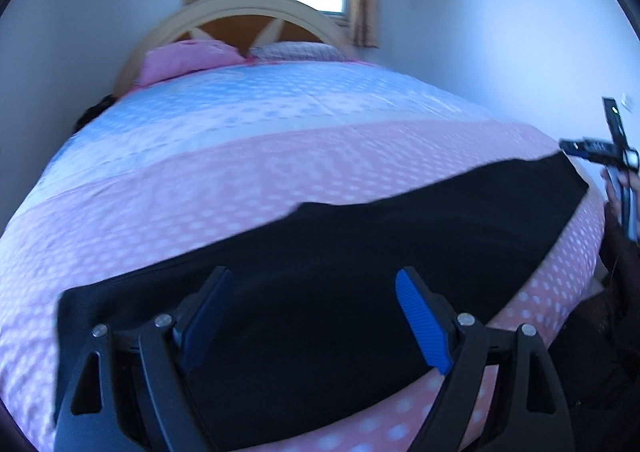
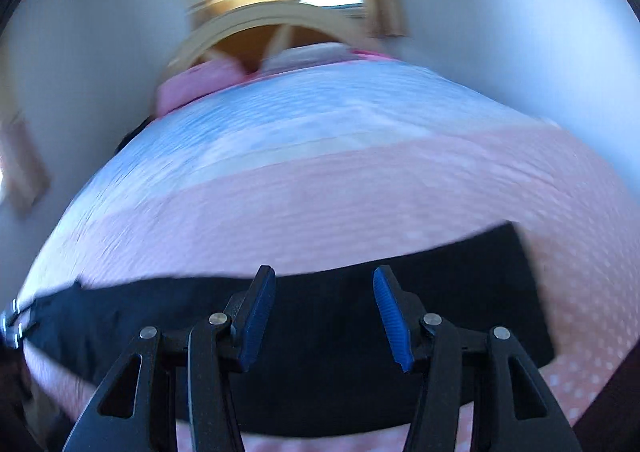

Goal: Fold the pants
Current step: 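Grasp the folded pants edge with the right gripper and smooth it flat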

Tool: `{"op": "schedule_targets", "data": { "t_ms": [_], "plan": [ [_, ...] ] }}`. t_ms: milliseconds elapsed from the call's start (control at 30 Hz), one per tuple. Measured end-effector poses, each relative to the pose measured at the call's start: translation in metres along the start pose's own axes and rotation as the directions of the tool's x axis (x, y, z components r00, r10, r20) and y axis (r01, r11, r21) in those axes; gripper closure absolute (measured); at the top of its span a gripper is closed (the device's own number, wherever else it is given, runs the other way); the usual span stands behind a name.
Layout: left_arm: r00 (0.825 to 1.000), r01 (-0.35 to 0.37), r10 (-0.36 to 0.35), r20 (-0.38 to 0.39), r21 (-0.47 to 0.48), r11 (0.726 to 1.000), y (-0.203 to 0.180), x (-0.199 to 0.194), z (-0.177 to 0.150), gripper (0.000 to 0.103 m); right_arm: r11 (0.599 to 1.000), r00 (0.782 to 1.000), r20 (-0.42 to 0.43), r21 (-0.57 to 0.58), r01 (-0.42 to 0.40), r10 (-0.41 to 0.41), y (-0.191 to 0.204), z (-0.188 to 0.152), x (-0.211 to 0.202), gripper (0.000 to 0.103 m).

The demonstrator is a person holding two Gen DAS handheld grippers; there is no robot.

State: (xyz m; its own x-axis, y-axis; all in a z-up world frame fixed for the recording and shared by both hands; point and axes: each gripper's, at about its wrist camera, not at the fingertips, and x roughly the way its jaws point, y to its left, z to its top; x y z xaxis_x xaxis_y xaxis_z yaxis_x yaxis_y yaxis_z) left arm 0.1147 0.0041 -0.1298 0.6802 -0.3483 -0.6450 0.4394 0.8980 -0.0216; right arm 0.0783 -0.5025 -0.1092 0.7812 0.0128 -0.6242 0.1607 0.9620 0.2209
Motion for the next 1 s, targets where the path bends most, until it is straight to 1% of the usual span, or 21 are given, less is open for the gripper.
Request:
{"op": "schedule_targets", "data": {
  "t_ms": [67,100,167,200,233,267,333,400,467,600,667,733,833,933,1000],
  "plan": [
    [1.000,0.003,-0.003,-0.014,0.015,1.000,-0.011,0.009,0.002,0.017,0.996,1.000,-0.027,0.090,0.016,-0.013,-0.039,0.004,0.011,0.050],
    [0.999,-0.003,0.004,-0.035,0.018,1.000,-0.014,0.016,0.001,0.017,0.992,0.999,-0.040,0.121,0.028,-0.023,-0.054,0.005,0.018,0.050],
    [0.996,-0.030,0.031,-0.081,0.022,0.999,-0.016,0.028,-0.002,0.017,0.984,0.995,-0.094,0.171,0.046,-0.030,-0.082,0.006,0.039,0.050],
    [0.994,-0.037,0.039,-0.103,0.020,0.999,-0.015,0.035,-0.004,0.017,0.979,0.992,-0.119,0.190,0.068,-0.046,-0.095,0.004,0.051,0.050],
    [0.993,-0.038,0.039,-0.115,0.013,0.999,-0.013,0.037,-0.007,0.017,0.975,0.995,-0.103,0.218,0.033,-0.010,-0.104,0.003,0.055,0.050],
    [0.992,-0.037,0.037,-0.117,0.004,0.999,-0.012,0.038,-0.008,0.017,0.971,0.996,-0.089,0.239,0.004,0.017,-0.118,0.005,0.050,0.050],
    [0.994,-0.038,0.037,-0.102,-0.008,0.999,-0.011,0.033,-0.008,0.017,0.969,0.997,-0.065,0.246,-0.020,0.037,-0.121,0.010,0.041,0.050],
    [0.997,-0.023,0.021,-0.080,-0.031,0.999,-0.012,0.027,-0.007,0.017,0.968,1.000,-0.023,0.249,-0.002,0.008,-0.121,0.010,0.023,0.050],
    [0.998,-0.010,0.007,-0.058,-0.053,0.999,-0.016,0.025,-0.004,0.017,0.962,1.000,-0.003,0.274,0.016,-0.016,-0.121,0.007,0.006,0.050],
    [0.999,0.006,-0.008,-0.041,-0.043,0.999,-0.029,0.025,-0.002,0.017,0.933,0.999,-0.003,0.356,0.051,-0.053,-0.143,-0.012,-0.030,0.050],
    [0.999,0.009,-0.011,-0.045,-0.029,1.000,-0.034,0.027,-0.003,0.017,0.915,0.999,-0.003,0.403,0.039,-0.042,-0.155,-0.025,-0.042,0.050],
    [0.999,-0.003,0.002,-0.053,-0.016,1.000,-0.037,0.028,-0.004,0.017,0.904,0.999,-0.024,0.425,0.031,-0.022,-0.162,-0.036,-0.045,0.050],
    [0.999,-0.008,0.006,-0.052,-0.034,0.999,-0.031,0.029,-0.003,0.017,0.897,0.998,-0.049,0.440,0.052,-0.034,-0.168,-0.048,-0.043,0.050],
    [0.998,-0.031,0.028,-0.059,-0.052,0.998,-0.025,0.032,-0.004,0.017,0.884,0.998,-0.061,0.466,0.035,-0.008,-0.175,-0.056,-0.037,0.050],
    [0.997,-0.030,0.025,-0.070,-0.074,0.997,-0.020,0.035,-0.006,0.017,0.880,0.998,-0.066,0.474,0.022,0.011,-0.178,-0.060,-0.032,0.050]
  ]
}}
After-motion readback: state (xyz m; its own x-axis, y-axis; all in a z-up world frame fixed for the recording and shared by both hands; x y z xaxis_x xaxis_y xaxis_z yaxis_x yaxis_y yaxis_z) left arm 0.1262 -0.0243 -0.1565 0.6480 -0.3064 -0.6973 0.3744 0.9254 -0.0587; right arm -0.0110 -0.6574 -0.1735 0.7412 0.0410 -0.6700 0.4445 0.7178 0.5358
